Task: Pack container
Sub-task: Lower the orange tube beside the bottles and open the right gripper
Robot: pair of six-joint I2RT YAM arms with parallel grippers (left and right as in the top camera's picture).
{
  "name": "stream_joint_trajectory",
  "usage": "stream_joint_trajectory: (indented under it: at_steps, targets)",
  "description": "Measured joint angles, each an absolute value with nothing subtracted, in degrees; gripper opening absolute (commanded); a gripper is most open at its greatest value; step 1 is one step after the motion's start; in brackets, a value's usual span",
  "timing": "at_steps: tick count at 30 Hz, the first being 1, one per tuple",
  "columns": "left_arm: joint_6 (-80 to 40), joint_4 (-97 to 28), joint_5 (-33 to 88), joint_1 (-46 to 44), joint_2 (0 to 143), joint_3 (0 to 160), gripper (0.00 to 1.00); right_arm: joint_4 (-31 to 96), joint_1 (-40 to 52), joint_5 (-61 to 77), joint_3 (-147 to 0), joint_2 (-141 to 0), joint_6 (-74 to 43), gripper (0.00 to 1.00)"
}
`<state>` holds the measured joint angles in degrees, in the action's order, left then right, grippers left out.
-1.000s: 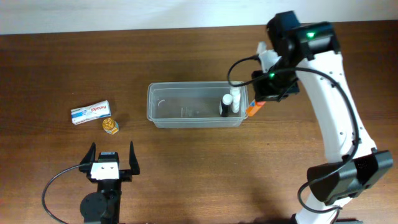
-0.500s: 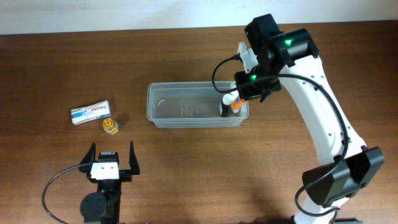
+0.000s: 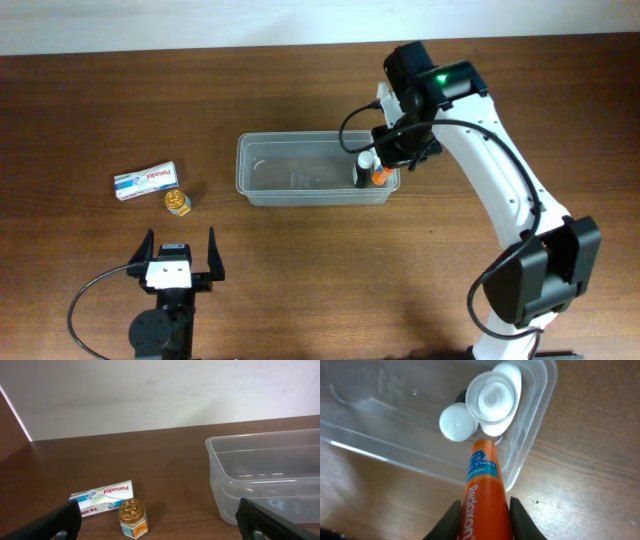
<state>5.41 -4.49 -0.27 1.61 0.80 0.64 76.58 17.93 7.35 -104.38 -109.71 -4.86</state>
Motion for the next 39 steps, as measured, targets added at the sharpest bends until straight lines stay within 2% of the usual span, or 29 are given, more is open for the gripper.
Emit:
stream_joint_trajectory:
  at_steps: [26,39]
  targets:
    - [5.4,-4.5,-0.3,1.6,0.8,0.6,0.99,63.1,18.0,5.0,-92.4,-109.9,-5.0,0.27]
    - [5.4,-4.5,-0.3,1.6,0.8,0.6,0.99,60.1,18.0,5.0,-91.8,-109.9,-5.8,0.27]
